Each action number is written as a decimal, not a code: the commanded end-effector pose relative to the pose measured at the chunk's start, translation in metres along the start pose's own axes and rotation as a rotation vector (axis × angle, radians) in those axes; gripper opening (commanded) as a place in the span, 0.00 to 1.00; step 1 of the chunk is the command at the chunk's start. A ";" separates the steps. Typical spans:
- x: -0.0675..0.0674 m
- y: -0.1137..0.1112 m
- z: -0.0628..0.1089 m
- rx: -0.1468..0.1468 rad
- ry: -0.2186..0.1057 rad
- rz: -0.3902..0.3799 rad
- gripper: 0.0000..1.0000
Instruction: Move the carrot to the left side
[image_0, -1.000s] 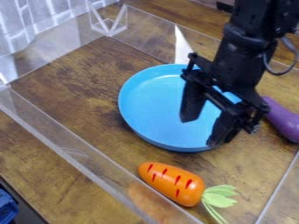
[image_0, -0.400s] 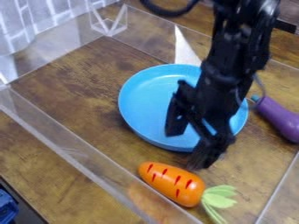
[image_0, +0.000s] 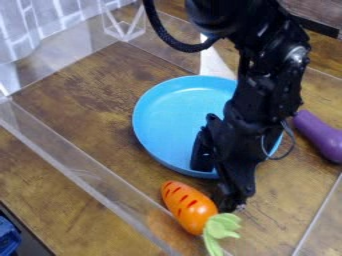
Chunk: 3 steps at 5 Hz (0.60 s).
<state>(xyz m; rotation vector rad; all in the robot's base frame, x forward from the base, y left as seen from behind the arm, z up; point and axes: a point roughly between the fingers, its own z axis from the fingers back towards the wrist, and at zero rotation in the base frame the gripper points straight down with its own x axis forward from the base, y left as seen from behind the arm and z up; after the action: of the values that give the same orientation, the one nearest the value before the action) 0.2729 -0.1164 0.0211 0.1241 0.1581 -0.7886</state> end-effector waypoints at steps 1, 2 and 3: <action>-0.002 -0.010 0.007 0.019 -0.022 -0.090 1.00; 0.002 -0.014 0.006 0.017 -0.022 -0.098 0.00; 0.006 -0.018 0.005 0.017 -0.022 -0.104 0.00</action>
<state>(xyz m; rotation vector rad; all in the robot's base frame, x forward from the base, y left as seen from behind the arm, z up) 0.2690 -0.1258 0.0223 0.1283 0.1458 -0.8661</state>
